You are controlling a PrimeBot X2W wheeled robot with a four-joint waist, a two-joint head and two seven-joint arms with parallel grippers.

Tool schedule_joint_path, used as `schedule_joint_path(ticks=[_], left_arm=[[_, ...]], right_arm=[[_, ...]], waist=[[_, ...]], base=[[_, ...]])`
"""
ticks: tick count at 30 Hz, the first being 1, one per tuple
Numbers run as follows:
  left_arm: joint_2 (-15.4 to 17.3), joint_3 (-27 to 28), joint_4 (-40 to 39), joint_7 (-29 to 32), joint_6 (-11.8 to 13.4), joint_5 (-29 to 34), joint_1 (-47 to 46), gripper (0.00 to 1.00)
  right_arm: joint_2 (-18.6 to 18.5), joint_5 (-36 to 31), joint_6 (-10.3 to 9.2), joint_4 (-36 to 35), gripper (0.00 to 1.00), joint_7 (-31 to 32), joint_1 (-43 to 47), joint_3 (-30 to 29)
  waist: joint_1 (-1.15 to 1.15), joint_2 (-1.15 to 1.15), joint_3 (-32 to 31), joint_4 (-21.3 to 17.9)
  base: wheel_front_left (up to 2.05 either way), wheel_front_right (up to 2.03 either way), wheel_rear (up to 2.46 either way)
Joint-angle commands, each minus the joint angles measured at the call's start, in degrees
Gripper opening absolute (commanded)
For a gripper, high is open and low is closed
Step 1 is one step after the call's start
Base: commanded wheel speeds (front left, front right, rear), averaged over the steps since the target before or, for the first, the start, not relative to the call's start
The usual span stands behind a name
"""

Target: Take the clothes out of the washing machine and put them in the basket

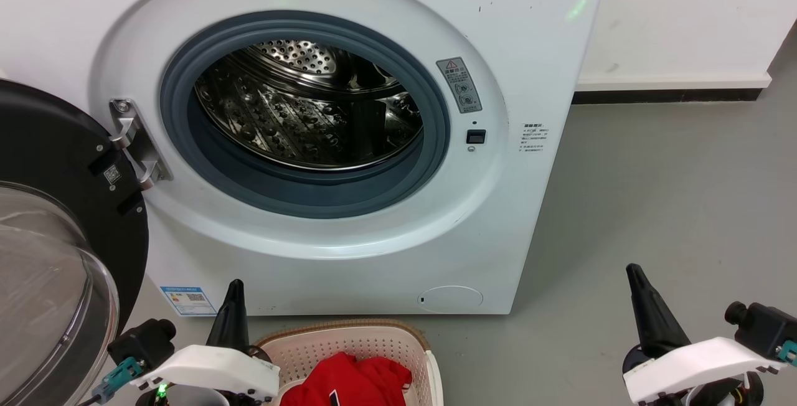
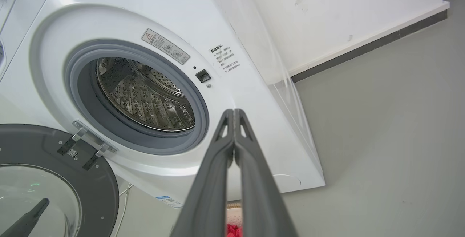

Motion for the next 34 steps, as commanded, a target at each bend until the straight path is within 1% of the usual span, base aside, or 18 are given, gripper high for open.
schedule_joint_path(ticks=[1, 22, 23, 34], left_arm=[[-0.1, 0.6, -0.5, 0.5, -0.5, -2.4, -1.9, 0.0], [-0.5, 3.2, 0.3, 4.5, -2.8, -18.6, -2.9, 0.0], [-0.5, 3.6, 0.4, 5.1, -3.0, -20.6, -3.1, 0.0], [-0.7, 4.7, 0.8, 6.9, -4.0, -27.6, -3.5, 0.0]], right_arm=[[-0.5, 2.9, 0.0, -0.3, 0.0, 0.2, -2.1, -0.3], [-0.8, 20.4, -0.01, 2.2, 0.0, 2.1, -3.8, -1.5], [-0.9, 22.7, -0.01, 2.5, 0.0, 2.4, -4.0, -1.6], [-0.9, 30.1, -0.01, 3.6, 0.0, 3.4, -4.7, -2.3]], waist=[[0.0, 0.0, 0.0, 0.0], [0.0, 0.0, 0.4, 0.3], [0.0, 0.0, 0.5, 0.3], [0.0, 0.0, 0.7, 0.5]], base=[[0.0, 0.0, 0.0], [0.0, 0.0, 0.0], [0.0, 0.0, 0.0], [0.0, 0.0, 0.0]])
